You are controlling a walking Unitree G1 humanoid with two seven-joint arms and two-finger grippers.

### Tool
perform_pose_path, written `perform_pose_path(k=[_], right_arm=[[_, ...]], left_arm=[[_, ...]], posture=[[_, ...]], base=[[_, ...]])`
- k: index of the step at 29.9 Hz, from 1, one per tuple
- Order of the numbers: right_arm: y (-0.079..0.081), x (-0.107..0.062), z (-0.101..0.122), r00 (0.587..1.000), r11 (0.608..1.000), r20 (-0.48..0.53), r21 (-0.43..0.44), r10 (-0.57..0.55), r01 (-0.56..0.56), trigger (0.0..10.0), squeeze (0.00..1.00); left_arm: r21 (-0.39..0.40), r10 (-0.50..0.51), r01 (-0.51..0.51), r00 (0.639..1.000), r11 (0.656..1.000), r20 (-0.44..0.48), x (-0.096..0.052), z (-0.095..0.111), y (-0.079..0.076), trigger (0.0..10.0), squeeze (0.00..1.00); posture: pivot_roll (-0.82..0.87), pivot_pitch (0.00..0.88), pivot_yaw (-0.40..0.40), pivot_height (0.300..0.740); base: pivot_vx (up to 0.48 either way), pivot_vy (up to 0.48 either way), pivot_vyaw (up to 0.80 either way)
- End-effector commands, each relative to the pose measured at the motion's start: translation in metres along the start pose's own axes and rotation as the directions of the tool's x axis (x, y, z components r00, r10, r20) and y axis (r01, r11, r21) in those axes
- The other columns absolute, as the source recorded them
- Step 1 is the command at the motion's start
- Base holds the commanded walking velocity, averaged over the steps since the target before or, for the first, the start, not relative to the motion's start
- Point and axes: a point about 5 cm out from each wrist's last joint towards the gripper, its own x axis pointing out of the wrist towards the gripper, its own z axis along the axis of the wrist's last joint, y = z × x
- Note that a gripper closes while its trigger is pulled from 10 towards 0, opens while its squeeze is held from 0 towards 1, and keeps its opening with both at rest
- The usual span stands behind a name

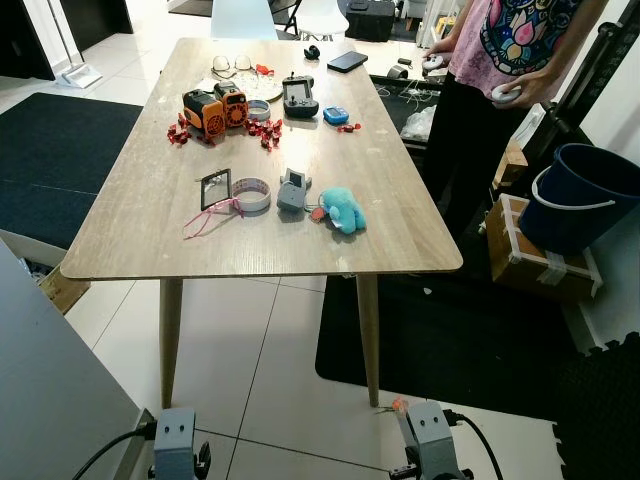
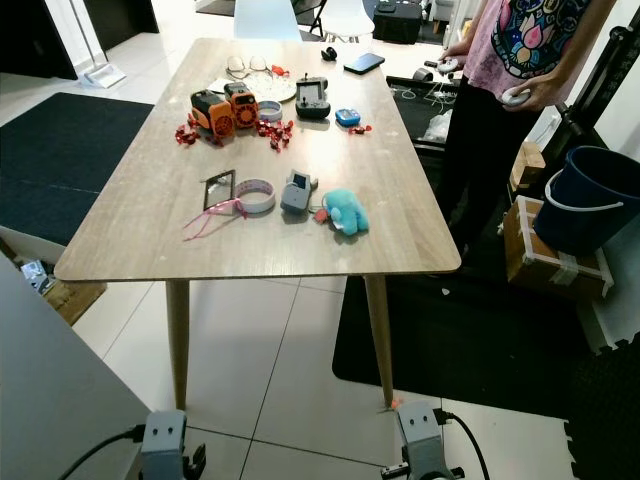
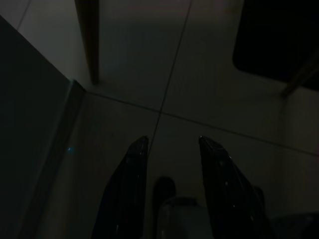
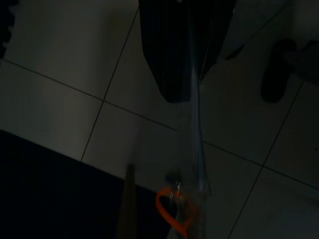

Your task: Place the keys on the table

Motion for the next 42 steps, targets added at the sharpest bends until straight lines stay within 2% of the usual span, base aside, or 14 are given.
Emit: perform_pose_path(k=[1,24,42], right_arm=[[-0.0014,-0.0026,-0.0075,1.000,1.000,-0.028,0.006,-0.005,0.005,10.0,0.00],[-0.0007,-0.0022,-0.0066,1.000,1.000,-0.025,0.001,-0.002,0.002,10.0,0.00],[-0.0009,-0.0026,-0.0077,1.000,1.000,-0.029,0.003,-0.002,0.002,10.0,0.00]], left_arm=[[0.000,-0.011,0.011,1.000,1.000,-0.005,-0.0014,-0.0026,-0.0030,10.0,0.00],[-0.007,-0.011,0.011,1.000,1.000,0.025,-0.0024,0.0022,-0.0044,10.0,0.00],[0.000,0.006,-0.006,0.999,1.000,0.036,-0.0048,0.0015,-0.0028,10.0,0.00]], posture=[[0.04,0.100,-0.031,0.740],[0.05,0.086,-0.033,0.740],[0.05,0.094,-0.033,0.740]], base=[[0.311,0.000,0.00],[0.305,0.000,0.00],[0.000,0.000,0.00]])
